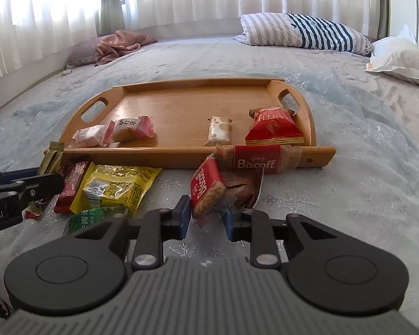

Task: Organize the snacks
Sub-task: 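Grasp the gold foil packet with the left tool while the right tool grasps the red Biscoff pack, then place the Biscoff pack on the tray with the right tool while the left tool lifts the gold packet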

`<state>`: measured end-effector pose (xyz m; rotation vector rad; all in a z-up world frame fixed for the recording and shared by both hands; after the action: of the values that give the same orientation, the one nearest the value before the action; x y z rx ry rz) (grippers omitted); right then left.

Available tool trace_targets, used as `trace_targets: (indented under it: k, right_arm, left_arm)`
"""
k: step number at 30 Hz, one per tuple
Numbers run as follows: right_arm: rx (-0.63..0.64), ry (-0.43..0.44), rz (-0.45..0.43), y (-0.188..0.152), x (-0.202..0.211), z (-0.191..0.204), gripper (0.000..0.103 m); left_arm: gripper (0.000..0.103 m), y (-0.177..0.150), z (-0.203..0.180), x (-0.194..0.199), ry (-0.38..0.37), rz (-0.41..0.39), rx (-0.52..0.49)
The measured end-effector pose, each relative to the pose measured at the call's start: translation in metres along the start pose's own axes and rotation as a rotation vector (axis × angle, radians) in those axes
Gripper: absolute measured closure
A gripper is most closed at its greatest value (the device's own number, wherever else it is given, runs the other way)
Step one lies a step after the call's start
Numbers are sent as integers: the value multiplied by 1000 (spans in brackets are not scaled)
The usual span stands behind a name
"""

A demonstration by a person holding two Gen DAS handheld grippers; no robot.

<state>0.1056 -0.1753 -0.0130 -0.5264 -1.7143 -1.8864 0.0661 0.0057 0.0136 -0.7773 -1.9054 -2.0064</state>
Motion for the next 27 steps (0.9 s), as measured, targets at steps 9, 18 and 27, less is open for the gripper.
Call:
trace_targets:
  k: [9,18,27]
  right_arm:
    - [99,-107,-32,6,-6,7,26]
    - [253,-177,-45,-3,-8,5,25]
    - [306,-124,-20,-13,-1,10,62]
  left_arm:
    - [73,0,0,-3,-5,5,3]
    - [73,-3,3,-11,-8,18,20]
    - [73,-4,3,-14,-20,21,16]
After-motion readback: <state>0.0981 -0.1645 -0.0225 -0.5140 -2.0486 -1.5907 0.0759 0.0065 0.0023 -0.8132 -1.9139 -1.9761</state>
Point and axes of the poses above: each gripper's, at about its wrist camera, not at the fingertips, and x roughly against the way its jaws point, z to its left, y to its top, the point moved 6 cm from there along -x, roughly the way its jaws point, and after that the axes turned 3 degrees about -x, right-handed, at the moved point
